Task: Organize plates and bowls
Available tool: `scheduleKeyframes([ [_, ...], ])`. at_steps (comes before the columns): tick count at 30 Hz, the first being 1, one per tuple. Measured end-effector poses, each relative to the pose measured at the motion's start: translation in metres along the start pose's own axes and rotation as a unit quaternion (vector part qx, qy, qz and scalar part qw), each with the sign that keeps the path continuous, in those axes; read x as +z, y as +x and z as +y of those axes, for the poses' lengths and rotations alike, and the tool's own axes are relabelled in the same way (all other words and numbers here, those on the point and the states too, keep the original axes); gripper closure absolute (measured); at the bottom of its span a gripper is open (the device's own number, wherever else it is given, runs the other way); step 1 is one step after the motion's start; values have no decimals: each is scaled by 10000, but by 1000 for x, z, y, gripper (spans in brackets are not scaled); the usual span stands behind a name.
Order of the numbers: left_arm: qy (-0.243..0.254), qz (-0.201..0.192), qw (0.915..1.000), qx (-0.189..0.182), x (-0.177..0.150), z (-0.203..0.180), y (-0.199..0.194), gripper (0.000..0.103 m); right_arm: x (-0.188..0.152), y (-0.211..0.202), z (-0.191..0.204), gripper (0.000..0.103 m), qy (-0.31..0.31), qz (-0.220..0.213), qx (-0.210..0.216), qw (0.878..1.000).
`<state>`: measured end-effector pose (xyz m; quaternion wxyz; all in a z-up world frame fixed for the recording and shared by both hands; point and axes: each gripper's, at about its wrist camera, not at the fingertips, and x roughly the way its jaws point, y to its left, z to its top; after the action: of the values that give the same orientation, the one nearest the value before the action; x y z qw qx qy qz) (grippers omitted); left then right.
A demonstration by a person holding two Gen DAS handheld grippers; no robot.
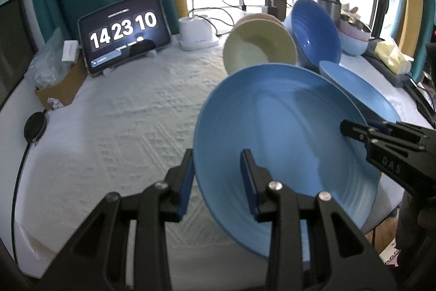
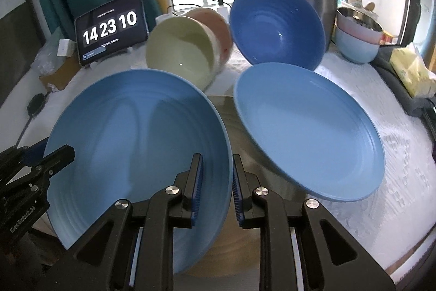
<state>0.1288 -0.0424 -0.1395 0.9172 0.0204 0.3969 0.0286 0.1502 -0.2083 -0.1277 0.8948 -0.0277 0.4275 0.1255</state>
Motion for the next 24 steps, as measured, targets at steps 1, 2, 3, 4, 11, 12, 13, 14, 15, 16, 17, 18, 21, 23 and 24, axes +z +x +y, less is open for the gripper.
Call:
scheduleKeyframes([
  [1,17,18,10000,-7,0,-2,1,68,-1,1,-3,81,19,6,-13,10000],
  [2,42,38,10000,-13,1,-6,2,68,-1,1,-5,81,32,14,-23,10000],
  [3,54,46,10000,-22,0,-8,3,68,-2,2,-8,81,50,27,-38,10000],
  [4,78,56,10000,-23,1,-11,4,68,-2,3,-10,81,56,43,-47,10000],
  [11,216,119,9996,-103,4,-26,9,68,-5,6,-27,81,168,84,-162,9997],
  [12,236,118,9996,-123,4,-29,9,68,-5,6,-29,81,178,81,-179,9996],
  [13,253,120,9995,-140,4,-31,10,68,-5,7,-32,81,196,83,-204,9996],
  [14,272,130,9994,-158,5,-34,12,68,-5,7,-34,81,217,84,-227,9995],
  [15,283,136,9994,-165,6,-36,14,68,-5,8,-36,81,228,84,-246,9994],
  [16,296,142,9993,-169,7,-37,16,68,-5,9,-39,81,248,92,-269,9993],
  [17,313,150,9992,-183,8,-39,18,68,-5,10,-41,81,271,111,-284,9992],
  [18,324,159,9992,-188,9,-41,20,68,-5,11,-42,81,285,116,-302,9991],
  [21,354,146,9991,-178,12,-44,27,68,-4,14,-46,81,329,136,-343,9988],
  [23,370,164,9990,-172,14,-46,34,68,-4,16,-48,81,349,141,-375,9986],
  [24,376,178,9990,-176,15,-46,36,68,-3,17,-50,81,354,150,-389,9985],
])
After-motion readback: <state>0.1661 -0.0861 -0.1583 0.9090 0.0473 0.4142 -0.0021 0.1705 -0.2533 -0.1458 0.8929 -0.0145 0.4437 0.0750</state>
